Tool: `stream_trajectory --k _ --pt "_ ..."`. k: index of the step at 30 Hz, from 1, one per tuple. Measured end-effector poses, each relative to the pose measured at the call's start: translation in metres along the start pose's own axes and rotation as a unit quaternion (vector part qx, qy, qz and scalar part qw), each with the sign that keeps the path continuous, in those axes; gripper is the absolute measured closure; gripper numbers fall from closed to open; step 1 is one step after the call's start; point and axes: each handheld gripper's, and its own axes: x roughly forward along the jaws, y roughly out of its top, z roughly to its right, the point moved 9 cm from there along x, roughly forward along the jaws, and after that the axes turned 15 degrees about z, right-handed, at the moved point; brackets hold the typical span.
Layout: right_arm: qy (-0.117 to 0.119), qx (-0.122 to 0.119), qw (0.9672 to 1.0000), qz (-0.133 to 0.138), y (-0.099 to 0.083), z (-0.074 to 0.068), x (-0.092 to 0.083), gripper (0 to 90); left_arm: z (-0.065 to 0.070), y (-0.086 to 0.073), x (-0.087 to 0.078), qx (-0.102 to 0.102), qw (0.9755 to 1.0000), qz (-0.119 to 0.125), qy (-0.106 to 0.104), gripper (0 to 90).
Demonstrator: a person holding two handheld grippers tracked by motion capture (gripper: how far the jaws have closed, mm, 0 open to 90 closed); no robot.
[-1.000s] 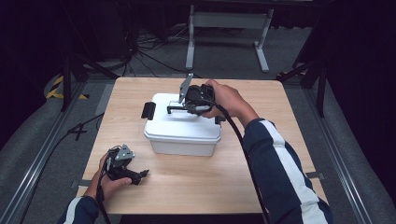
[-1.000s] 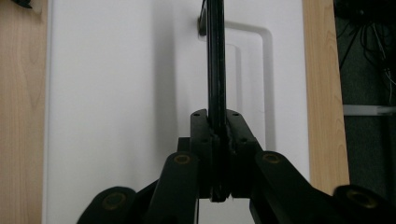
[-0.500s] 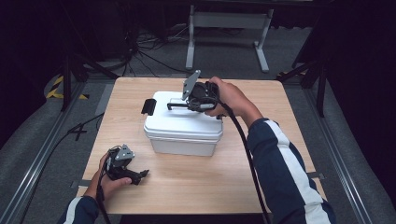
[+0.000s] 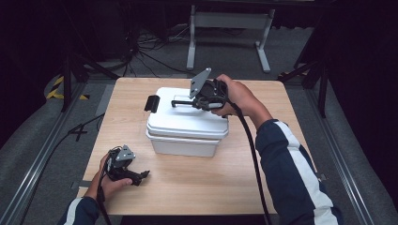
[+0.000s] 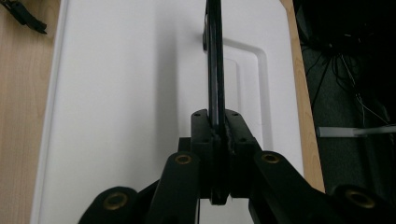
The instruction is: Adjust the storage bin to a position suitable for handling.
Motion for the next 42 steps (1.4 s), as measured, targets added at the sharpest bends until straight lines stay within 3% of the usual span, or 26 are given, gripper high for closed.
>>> stream_trajectory --k 22,29,42 --pt "-0.041 0.019 0.999 0.005 -0.034 0.004 -0.062 85.1 0.0 0.0 0.0 0.0 1.0 0.0 0.0 0.5" --pt "-0.063 0.033 0.9975 0.004 -0.056 0.007 -0.09 85.1 0.0 0.0 0.0 0.0 1.0 0.0 0.0 0.5" --pt "-0.087 0.045 0.9951 0.01 -0.088 0.009 -0.124 85.0 0.0 0.0 0.0 0.0 1.0 0.002 0.001 0.5"
